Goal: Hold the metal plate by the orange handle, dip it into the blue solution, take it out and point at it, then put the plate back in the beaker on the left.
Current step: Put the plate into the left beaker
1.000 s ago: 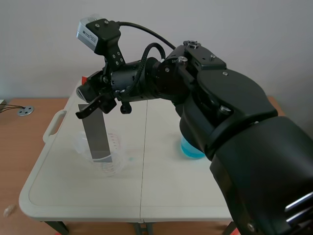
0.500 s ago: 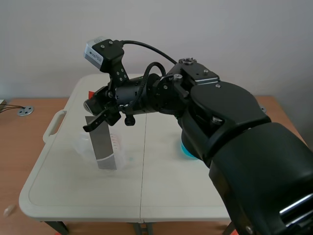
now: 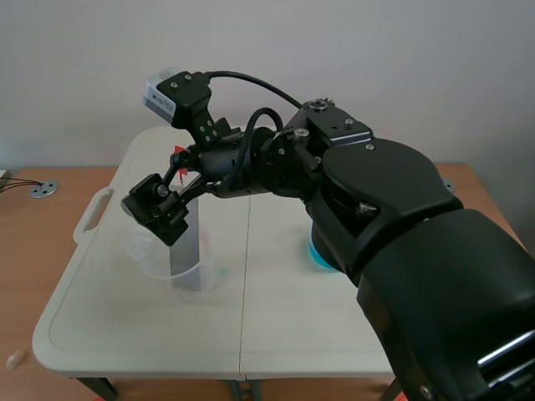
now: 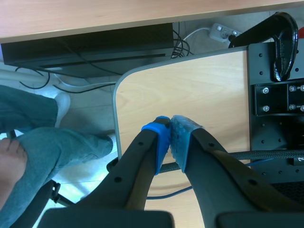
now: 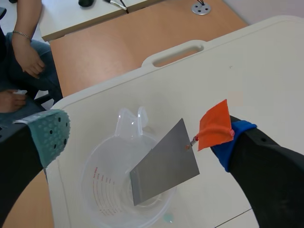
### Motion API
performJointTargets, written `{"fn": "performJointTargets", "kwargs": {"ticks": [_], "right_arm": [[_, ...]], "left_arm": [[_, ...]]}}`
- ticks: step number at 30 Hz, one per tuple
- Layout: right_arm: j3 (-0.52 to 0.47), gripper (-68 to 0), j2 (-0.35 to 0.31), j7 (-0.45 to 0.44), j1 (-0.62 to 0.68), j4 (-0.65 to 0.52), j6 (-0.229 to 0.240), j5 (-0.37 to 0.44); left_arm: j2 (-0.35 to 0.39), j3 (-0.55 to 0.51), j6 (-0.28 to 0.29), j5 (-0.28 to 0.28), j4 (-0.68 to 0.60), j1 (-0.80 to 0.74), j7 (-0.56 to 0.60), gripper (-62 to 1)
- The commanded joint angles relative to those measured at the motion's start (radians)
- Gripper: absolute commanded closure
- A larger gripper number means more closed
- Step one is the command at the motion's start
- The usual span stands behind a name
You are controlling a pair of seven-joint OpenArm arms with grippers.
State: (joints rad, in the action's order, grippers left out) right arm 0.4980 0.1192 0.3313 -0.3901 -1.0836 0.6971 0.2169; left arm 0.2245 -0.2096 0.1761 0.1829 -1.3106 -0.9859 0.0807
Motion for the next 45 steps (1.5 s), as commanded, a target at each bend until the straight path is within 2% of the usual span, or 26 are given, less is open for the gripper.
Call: {"fn": "performJointTargets", "kwargs": {"ticks": [1, 3, 9, 14, 18, 22, 29, 33, 35, 38, 45], "right_arm": [[0.000, -66.8, 0.019, -0.020, -0.038, -0.012, -0.036, 0.014], [-0.005, -66.4, 0.019, -0.023, -0.048, -0.012, -0.075, 0.014], [-0.041, -66.4, 0.019, -0.050, -0.071, -0.014, -0.107, 0.016], [-0.117, -66.3, 0.016, -0.068, -0.070, -0.046, -0.106, 0.020], [-0.153, -66.3, -0.019, -0.065, -0.069, -0.090, -0.106, 0.023], [-0.178, -66.3, -0.072, -0.065, -0.053, -0.129, -0.103, 0.053], [-0.233, -66.3, -0.187, -0.068, 0.061, -0.262, -0.095, 0.103], [-0.242, -66.3, -0.251, -0.069, 0.145, -0.350, -0.094, 0.118], [-0.243, -66.3, -0.284, -0.069, 0.186, -0.391, -0.094, 0.126], [-0.243, -66.3, -0.335, -0.074, 0.247, -0.442, -0.094, 0.136], [-0.243, -66.3, -0.447, -0.122, 0.385, -0.505, -0.095, 0.135]], "left_arm": [[0.009, 0.000, -0.001, 0.002, -0.011, -0.008, 0.014, -32.4], [0.008, 0.000, -0.001, -0.041, -0.011, -0.008, 0.028, -62.3], [0.000, 0.004, -0.002, -0.039, -0.011, -0.009, 0.054, -62.3], [0.000, 0.004, -0.001, -0.039, -0.011, -0.008, 0.054, -62.3], [0.000, 0.004, -0.001, -0.039, -0.011, -0.008, 0.055, -62.3], [0.000, 0.004, -0.001, -0.038, -0.011, -0.008, 0.058, -62.3], [0.003, 0.006, -0.002, -0.039, -0.013, 0.025, 0.085, -62.3], [0.006, -0.019, -0.033, -0.039, -0.033, 0.071, 0.137, -62.3], [0.009, -0.043, -0.055, -0.039, -0.068, 0.085, 0.183, -62.3], [0.009, -0.083, -0.054, -0.039, -0.151, 0.095, 0.238, -62.3], [0.079, -0.095, -0.051, -0.023, -0.349, 0.138, 0.252, -62.3]]}}
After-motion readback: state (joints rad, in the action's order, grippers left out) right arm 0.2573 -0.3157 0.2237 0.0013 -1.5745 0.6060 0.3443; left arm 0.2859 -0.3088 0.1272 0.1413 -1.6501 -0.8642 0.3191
